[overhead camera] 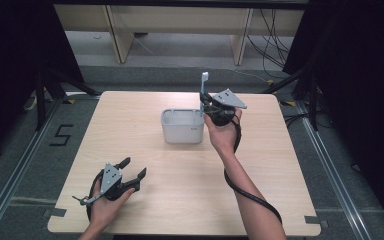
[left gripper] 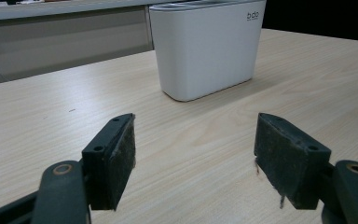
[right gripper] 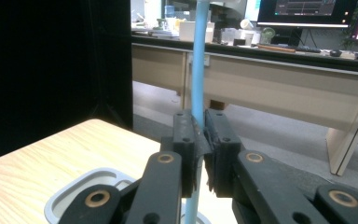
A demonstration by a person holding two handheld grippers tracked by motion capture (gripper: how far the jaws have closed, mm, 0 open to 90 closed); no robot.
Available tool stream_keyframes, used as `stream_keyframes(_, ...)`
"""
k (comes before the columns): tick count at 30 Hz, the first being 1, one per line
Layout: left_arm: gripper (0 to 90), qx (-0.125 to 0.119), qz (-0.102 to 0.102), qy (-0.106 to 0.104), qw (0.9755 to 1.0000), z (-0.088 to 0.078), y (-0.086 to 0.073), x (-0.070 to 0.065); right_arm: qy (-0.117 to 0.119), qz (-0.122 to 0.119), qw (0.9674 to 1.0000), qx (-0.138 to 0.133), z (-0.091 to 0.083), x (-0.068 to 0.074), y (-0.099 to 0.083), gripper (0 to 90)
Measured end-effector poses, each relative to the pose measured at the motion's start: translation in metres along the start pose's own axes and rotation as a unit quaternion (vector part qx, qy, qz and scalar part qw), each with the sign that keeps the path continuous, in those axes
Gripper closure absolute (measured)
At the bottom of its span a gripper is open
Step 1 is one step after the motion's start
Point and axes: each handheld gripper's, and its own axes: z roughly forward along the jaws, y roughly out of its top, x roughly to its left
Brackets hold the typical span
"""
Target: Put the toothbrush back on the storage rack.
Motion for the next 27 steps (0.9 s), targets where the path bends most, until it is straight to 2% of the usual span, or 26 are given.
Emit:
stream_keyframes(6,29.0,0.0,-0.001,-0.001,1.0,0.0,0.0,0.0,0.0,-0.009,1.0,0.003,0.003,-0.001,-0.003,83.9)
stream_keyframes(7,29.0,0.0,-0.001,-0.001,1.0,0.0,0.0,0.0,0.003,-0.007,1.0,-0.001,0.004,-0.001,-0.003,83.9)
stream_keyframes(8,29.0,0.0,-0.001,-0.001,1.0,0.0,0.0,0.0,0.0,0.006,1.0,0.007,0.004,0.001,-0.004,83.9)
stream_keyframes(10,29.0,-0.001,0.0,0.0,1.0,0.0,0.0,0.0,0.0,-0.007,1.0,0.004,0.005,0.0,-0.005,83.9)
stream_keyframes(20,29.2,0.001,0.001,-0.001,1.0,0.0,0.0,-0.001,0.001,-0.004,0.9999,0.012,0.007,-0.001,-0.012,83.9)
stream_keyframes(22,29.2,0.0,0.001,-0.001,1.0,0.0,0.0,-0.001,0.002,0.002,0.9999,0.014,0.008,0.0,-0.015,83.9)
stream_keyframes(25,29.2,0.0,0.0,0.0,1.0,0.0,0.0,-0.001,0.004,0.001,0.9999,0.015,0.009,0.0,-0.017,83.9)
stream_keyframes(27,29.2,-0.001,-0.002,0.0,1.0,0.0,0.0,-0.001,-0.001,-0.015,0.9998,0.015,0.01,-0.002,-0.019,83.9)
